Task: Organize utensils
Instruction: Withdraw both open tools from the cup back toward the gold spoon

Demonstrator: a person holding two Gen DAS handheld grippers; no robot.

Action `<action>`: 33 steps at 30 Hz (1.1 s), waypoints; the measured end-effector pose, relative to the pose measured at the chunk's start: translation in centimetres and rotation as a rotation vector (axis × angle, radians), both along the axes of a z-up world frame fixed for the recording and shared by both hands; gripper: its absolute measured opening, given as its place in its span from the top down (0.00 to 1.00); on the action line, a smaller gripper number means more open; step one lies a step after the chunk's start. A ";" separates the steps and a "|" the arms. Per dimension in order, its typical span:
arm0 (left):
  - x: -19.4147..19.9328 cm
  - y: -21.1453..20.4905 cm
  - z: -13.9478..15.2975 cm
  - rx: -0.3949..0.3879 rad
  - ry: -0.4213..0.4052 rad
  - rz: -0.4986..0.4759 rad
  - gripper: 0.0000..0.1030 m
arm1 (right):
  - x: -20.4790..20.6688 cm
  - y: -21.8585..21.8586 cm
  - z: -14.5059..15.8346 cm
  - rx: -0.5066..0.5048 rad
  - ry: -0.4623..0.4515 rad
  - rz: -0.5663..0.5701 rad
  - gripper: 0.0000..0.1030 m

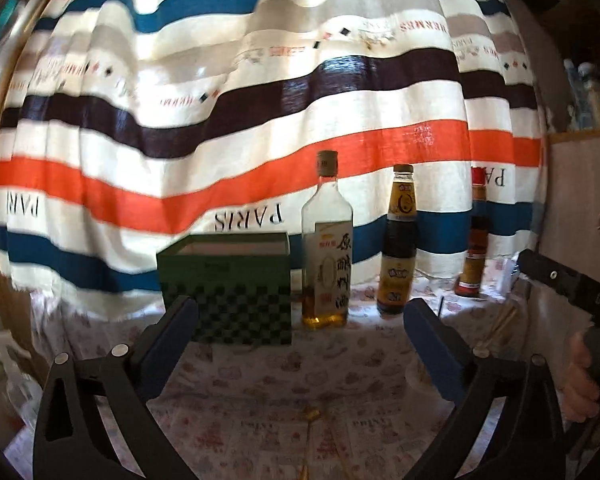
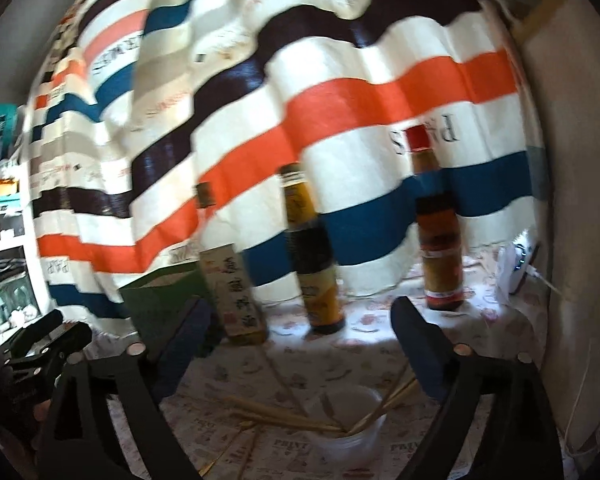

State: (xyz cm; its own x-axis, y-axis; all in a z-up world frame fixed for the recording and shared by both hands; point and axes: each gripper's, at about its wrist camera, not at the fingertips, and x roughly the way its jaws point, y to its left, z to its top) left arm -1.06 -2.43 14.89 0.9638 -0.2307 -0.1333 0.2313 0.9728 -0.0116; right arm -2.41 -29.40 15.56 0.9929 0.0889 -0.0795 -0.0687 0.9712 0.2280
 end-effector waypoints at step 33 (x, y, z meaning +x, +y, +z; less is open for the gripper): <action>4.2 4.6 -12.3 -0.041 0.253 0.148 0.01 | 1.8 6.4 -11.8 -0.130 0.314 -0.103 0.00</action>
State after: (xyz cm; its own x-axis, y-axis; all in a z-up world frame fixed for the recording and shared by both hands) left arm 3.14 2.13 2.61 0.9248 -0.1007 -0.3668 0.0721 0.9933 -0.0907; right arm -0.64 -22.97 3.79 0.9213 -0.0409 -0.3866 0.0847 0.9917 0.0969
